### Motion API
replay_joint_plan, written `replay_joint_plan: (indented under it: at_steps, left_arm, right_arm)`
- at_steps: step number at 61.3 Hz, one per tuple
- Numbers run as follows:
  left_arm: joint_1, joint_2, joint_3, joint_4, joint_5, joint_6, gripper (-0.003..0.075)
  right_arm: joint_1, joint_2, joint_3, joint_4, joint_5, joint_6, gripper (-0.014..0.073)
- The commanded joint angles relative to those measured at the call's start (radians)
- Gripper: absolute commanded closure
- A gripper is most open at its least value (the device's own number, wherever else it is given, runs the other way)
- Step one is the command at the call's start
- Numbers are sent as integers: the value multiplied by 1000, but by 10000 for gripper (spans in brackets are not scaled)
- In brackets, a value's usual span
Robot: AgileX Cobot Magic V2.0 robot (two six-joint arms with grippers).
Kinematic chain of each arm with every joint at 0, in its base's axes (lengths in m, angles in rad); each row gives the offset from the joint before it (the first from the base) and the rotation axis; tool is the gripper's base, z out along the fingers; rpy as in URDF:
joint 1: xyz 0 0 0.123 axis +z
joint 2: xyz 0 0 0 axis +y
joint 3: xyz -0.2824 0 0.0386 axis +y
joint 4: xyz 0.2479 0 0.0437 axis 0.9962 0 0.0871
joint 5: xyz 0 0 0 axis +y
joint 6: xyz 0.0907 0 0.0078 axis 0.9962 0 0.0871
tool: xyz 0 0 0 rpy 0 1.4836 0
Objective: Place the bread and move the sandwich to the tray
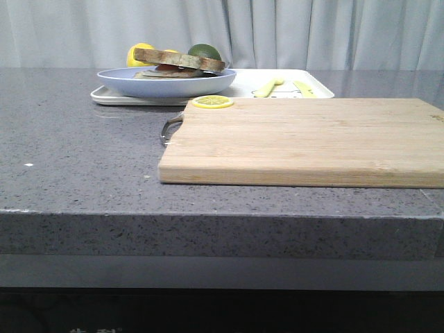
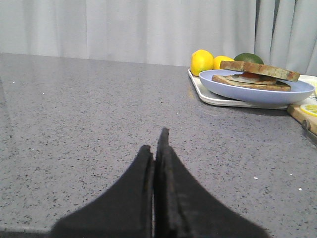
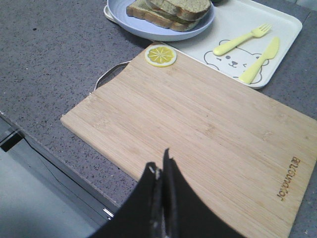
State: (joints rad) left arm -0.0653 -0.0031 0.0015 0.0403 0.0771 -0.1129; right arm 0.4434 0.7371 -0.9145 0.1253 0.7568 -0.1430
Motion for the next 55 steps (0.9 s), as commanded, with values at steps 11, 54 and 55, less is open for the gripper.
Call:
replay_joint_plan:
  at_steps: [11,54,55]
  left_arm:
    - [1,-23,5,-9,-90,4,738]
    - [1,-23,5,-9,-90,4,738]
    - [1,-23,5,-9,-90,4,738]
  right_arm:
    - [-2,-6,-26,-6,-64,-2,661]
    - [-458,-680,840,-45,-837,-4,661]
    - [-459,-693,857,-45,-838,-4,661]
